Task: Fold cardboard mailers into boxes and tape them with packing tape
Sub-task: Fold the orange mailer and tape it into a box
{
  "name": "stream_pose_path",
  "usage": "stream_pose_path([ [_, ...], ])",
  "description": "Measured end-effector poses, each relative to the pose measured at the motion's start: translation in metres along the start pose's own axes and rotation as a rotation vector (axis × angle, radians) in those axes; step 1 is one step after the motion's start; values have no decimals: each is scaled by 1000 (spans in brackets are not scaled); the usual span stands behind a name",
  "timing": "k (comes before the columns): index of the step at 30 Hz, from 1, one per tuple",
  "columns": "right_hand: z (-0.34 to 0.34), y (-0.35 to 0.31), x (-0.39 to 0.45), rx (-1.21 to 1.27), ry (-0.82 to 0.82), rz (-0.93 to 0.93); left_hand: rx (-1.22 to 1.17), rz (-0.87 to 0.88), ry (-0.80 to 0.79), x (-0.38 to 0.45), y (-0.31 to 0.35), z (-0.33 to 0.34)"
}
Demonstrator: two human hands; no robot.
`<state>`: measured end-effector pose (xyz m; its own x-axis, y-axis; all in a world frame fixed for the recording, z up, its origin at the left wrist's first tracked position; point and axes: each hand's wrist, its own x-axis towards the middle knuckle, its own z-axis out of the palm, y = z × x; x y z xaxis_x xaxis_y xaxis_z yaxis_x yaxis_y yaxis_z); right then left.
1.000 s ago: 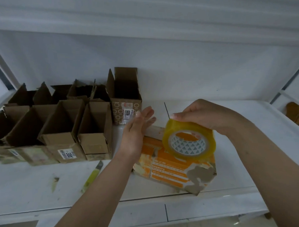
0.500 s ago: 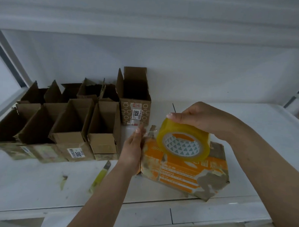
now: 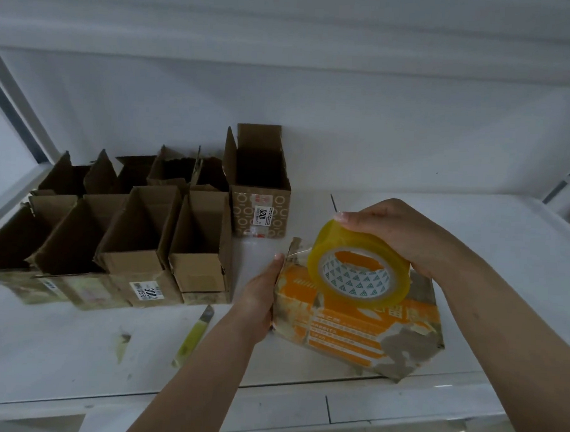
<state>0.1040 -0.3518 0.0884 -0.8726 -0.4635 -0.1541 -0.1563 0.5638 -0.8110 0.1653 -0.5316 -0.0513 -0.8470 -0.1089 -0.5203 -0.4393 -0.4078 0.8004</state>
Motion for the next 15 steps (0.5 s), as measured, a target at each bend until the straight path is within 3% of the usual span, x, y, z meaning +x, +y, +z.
stream_pose_path([
  [7, 2, 0, -1, 8, 14, -8, -28, -14, 118, 6, -21, -1],
  [11, 1, 0, -1, -4, 13, 2, 102, -27, 168, 9, -17, -3],
  [15, 1, 0, 0, -11, -3, 19, 253, 270, 249, 8, -3, -11],
])
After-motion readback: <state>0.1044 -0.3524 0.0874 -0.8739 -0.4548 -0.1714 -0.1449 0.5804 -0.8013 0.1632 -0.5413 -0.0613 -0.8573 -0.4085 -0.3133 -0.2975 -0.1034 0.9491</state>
